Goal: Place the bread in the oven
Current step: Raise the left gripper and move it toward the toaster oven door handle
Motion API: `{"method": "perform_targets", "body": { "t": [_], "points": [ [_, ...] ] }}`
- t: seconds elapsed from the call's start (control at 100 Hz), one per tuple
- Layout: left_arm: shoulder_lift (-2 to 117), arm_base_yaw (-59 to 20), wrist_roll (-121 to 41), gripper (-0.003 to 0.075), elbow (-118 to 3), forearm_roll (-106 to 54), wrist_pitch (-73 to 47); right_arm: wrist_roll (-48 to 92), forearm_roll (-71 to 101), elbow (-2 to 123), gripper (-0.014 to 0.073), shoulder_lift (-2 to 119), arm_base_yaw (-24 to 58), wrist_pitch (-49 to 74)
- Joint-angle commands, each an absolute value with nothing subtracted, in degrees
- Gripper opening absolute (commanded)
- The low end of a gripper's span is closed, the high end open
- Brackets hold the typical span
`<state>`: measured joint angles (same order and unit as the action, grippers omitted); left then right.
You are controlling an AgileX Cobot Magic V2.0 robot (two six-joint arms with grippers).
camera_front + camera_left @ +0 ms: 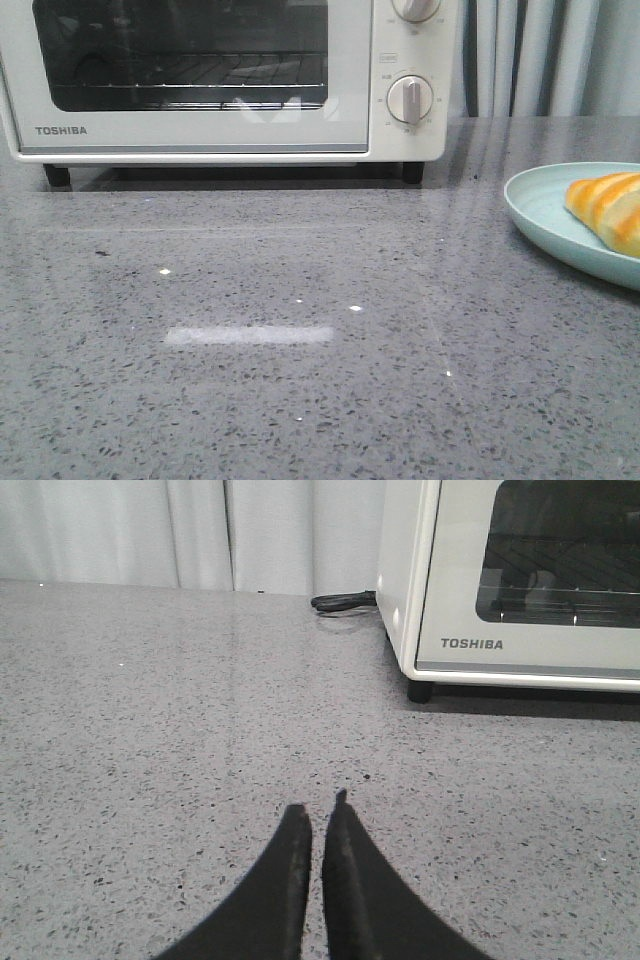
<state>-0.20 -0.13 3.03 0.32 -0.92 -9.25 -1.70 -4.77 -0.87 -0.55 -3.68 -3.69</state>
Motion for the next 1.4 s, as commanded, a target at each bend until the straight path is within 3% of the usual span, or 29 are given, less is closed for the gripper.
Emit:
{"method": "perform_targets", "body": {
  "t": [0.0, 1.07, 1.39],
  "points": [
    [-2.06, -0.49, 3.11, -0.0020, 1.63, -1.41, -4.64, -1.22, -5.42, -1.39, -0.0067, -1.97, -4.00, -7.78],
    [-2.06, -0.49, 3.11, -0.0020, 1.63, -1.41, -4.64, -1.22, -5.42, -1.39, -0.0067, -1.97, -4.00, -8.42],
    [-2.06, -0.49, 5.71, -0.0020, 1.63, -7.52, 9.47, -6.40, -1.55, -1.39, -0.0067, -1.97, -4.00, -15.82]
  ]
}}
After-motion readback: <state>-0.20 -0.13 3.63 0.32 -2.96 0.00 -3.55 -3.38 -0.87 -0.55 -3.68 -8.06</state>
